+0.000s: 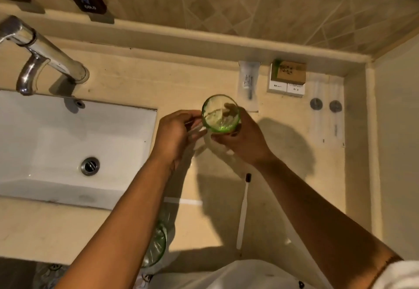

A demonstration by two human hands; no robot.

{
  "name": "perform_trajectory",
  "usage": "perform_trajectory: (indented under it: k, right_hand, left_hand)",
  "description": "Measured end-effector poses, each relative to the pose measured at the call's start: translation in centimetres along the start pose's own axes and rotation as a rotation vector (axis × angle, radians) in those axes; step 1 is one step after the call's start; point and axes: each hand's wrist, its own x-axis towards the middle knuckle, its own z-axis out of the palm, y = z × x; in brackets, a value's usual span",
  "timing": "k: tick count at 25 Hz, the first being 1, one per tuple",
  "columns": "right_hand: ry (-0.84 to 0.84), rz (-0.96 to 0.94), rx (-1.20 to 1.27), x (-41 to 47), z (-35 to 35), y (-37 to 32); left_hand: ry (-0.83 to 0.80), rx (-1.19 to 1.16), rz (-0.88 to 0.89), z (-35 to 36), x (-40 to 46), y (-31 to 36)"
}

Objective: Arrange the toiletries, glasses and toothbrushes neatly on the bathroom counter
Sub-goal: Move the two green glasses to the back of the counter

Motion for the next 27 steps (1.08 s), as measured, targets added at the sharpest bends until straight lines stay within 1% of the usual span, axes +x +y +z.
perform_trajectory:
  k: [2,5,8,11,16,21,27]
  right_hand:
    - [0.068,-0.016,-0.037,3.7,-0.4,-1.1]
    - [0.179,-0.012,-0.042,7.5,-0.6,-2.3]
    - [0.269,0.027,0.037,10.0,-0.8,-2.6]
    - [0.284,0.036,0.026,11.6,-1.1,-2.2]
    - [0.266,0.025,-0.027,12.8,-1.1,-1.7]
    - [0.261,0.026,-0.026,13.4,-0.5,-1.5]
    - [0.272,0.037,-0.018,13.7,-0.1,-1.4]
  left_hand:
    - [-0.018,0.023,0.063,1.3,2.3,1.2]
    - [-0.050,0.170,0.237,3.0,5.0,1.8]
    - [-0.066,0.079,0.306,4.6,7.2,2.5]
    - [-0.082,0.021,0.302,5.6,8.5,2.9]
    - [-0.044,-0.017,0.280,6.2,9.6,3.0]
    - [-0.020,0.006,0.274,6.1,10.2,3.3]
    - [0.009,-0.024,0.244,6.0,10.6,3.3]
